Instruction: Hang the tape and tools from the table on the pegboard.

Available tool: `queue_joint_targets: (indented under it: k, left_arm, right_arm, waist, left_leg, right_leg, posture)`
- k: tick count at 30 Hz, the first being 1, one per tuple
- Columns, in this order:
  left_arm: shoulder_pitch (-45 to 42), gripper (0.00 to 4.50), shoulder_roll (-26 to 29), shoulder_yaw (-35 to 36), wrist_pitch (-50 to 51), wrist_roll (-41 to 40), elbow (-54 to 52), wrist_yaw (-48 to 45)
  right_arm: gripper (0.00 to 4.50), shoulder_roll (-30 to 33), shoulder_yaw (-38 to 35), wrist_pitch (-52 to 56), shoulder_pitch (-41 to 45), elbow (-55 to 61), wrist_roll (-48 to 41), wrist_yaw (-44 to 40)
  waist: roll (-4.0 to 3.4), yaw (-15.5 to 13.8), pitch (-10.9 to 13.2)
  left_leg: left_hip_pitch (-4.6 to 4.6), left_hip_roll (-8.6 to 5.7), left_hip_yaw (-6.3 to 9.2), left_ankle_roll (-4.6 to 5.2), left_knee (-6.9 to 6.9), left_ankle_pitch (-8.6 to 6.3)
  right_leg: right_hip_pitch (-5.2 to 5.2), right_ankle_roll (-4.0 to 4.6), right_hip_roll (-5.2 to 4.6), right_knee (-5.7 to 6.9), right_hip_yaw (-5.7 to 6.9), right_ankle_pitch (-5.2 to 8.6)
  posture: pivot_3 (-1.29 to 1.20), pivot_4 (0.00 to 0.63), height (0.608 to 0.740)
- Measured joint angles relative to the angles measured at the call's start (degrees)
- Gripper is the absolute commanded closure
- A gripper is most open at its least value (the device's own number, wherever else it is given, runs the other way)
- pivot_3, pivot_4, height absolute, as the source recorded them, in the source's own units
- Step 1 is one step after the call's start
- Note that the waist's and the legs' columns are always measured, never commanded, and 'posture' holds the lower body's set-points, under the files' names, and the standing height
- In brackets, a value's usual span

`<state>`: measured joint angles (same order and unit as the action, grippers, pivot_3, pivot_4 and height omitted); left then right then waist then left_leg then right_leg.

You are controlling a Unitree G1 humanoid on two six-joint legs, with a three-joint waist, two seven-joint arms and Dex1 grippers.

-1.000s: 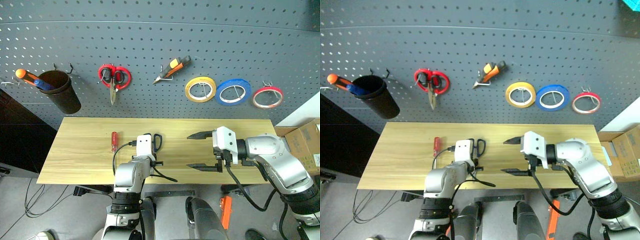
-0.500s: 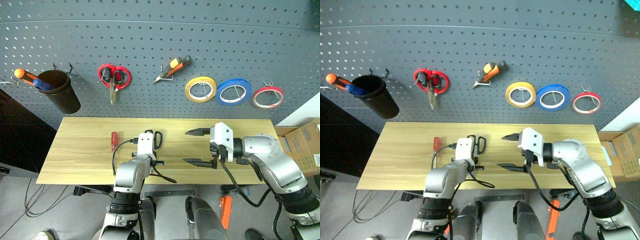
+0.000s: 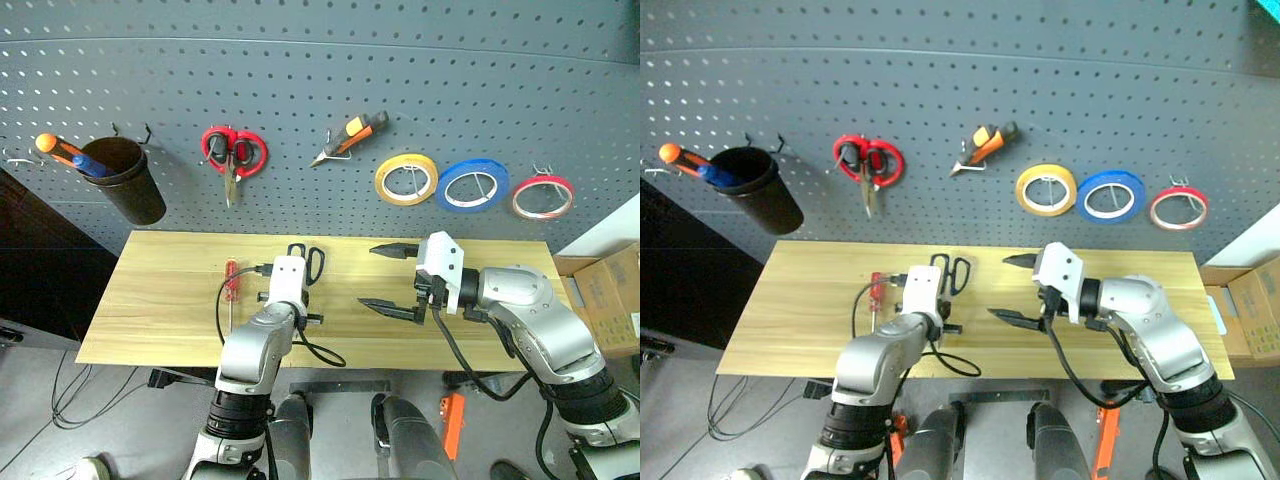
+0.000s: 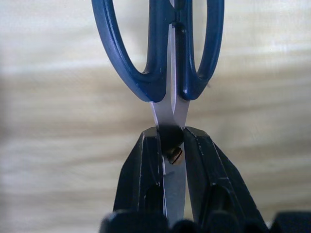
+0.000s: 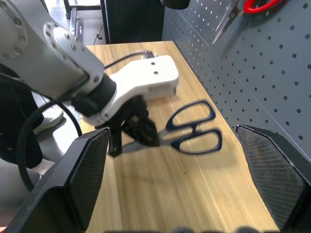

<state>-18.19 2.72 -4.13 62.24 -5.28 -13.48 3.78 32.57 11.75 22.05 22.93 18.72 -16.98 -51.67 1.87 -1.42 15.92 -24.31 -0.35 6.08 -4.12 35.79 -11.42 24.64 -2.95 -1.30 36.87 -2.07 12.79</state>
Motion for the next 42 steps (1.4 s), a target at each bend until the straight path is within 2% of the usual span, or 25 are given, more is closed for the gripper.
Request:
queue_joint_targets:
  k: [6,12,15,19,27,38,42]
  left_arm:
    - [3.6,3.83,2.3,-1.6,-2.7,0.7,-7.1,-1.2]
    - [7.0,3.83,4.9,-2.9,-8.0,1.6,-11.8,-2.7]
    - [8.3,3.83,4.8,-2.3,-10.4,1.7,-13.5,-3.1]
    - [9.6,3.83,6.1,-1.9,-12.5,1.9,-15.8,-3.4]
    - [11.3,3.83,8.3,-0.8,-17.3,3.1,-22.3,-4.4]
    - [13.2,3.83,8.1,0.0,-20.6,4.1,-24.0,-4.3]
    - [13.3,3.83,5.1,3.8,-21.4,3.6,-24.0,-2.8]
  right_arm:
    - [0.00,-2.9,-2.4,-0.1,1.7,-0.4,-0.3,3.5]
    - [0.00,-5.2,-5.1,3.7,2.0,1.2,-4.1,6.3]
    - [0.00,-6.1,-6.2,5.7,2.1,1.9,-6.2,7.8]
    - [0.00,-7.5,-7.6,8.7,3.0,2.7,-9.0,9.8]
    - [0.00,-10.8,-10.7,14.1,7.8,2.9,-13.8,15.7]
    - [0.00,-12.8,-11.1,15.4,11.7,3.0,-16.3,18.0]
    - [0.00,-12.9,-10.7,14.6,11.9,2.2,-15.8,17.9]
  waist:
    - [-0.05,-0.2,-1.5]
    - [-0.08,-0.5,-3.1]
    - [-0.12,-0.6,-4.0]
    - [-0.10,-0.5,-4.5]
    - [-0.21,-1.5,-5.5]
    - [-0.23,-3.2,-6.5]
    - [-0.24,-3.2,-6.8]
  left_leg:
    - [-0.04,-0.01,-0.02,-0.20,0.01,0.08]
    - [0.01,-0.01,-0.03,-0.02,0.05,0.01]
    - [0.48,-0.02,-0.06,0.04,0.06,-0.01]
    - [0.54,0.01,-0.06,0.11,0.09,0.05]
    - [0.56,0.01,-0.09,0.14,0.11,0.07]
    - [0.61,0.04,-0.13,0.15,0.15,0.08]
    - [0.67,0.05,-0.16,0.18,0.18,0.10]
  right_leg:
    - [0.00,0.04,-0.02,-0.01,-0.02,-0.03]
    - [-0.03,0.04,0.00,0.02,-0.03,-0.03]
    - [-0.51,0.09,0.01,-0.03,-0.04,-0.01]
    - [-0.53,0.31,0.05,0.05,-0.05,0.02]
    - [-0.53,0.20,0.07,0.10,-0.08,-0.08]
    - [-0.57,0.29,0.13,0.12,-0.11,-0.13]
    - [-0.60,0.36,0.13,0.13,-0.13,-0.16]
  posture:
    - [0.15,0.100,0.740]
    - [0.17,0.079,0.740]
    - [0.18,0.072,0.740]
    - [0.19,0.070,0.740]
    - [0.23,0.067,0.740]
    - [0.26,0.063,0.740]
    - [0.26,0.063,0.740]
